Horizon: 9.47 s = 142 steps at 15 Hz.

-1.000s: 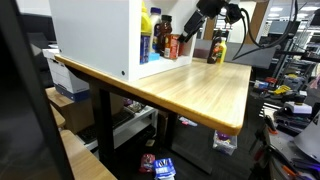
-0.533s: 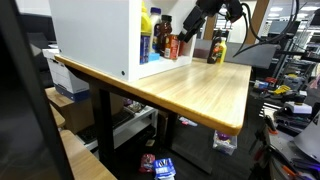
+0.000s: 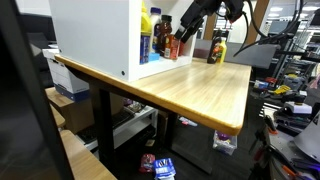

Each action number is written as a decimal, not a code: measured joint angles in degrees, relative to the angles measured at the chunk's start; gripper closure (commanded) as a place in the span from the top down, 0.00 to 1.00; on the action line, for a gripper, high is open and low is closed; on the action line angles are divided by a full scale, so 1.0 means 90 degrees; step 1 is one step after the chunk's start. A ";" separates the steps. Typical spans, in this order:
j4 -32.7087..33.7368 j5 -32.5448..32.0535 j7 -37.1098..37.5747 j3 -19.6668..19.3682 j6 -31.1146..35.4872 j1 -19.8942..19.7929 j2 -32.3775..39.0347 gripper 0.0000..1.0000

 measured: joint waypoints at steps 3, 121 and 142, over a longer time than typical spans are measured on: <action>0.0053 0.0170 -0.0100 -0.0048 0.0092 0.0122 0.0136 1.00; -0.0411 -0.0470 -0.8370 -0.2832 -0.3614 -0.0026 -0.1936 0.34; 0.0132 0.0329 -1.1809 -0.2294 -0.4713 -0.0392 -0.1547 0.34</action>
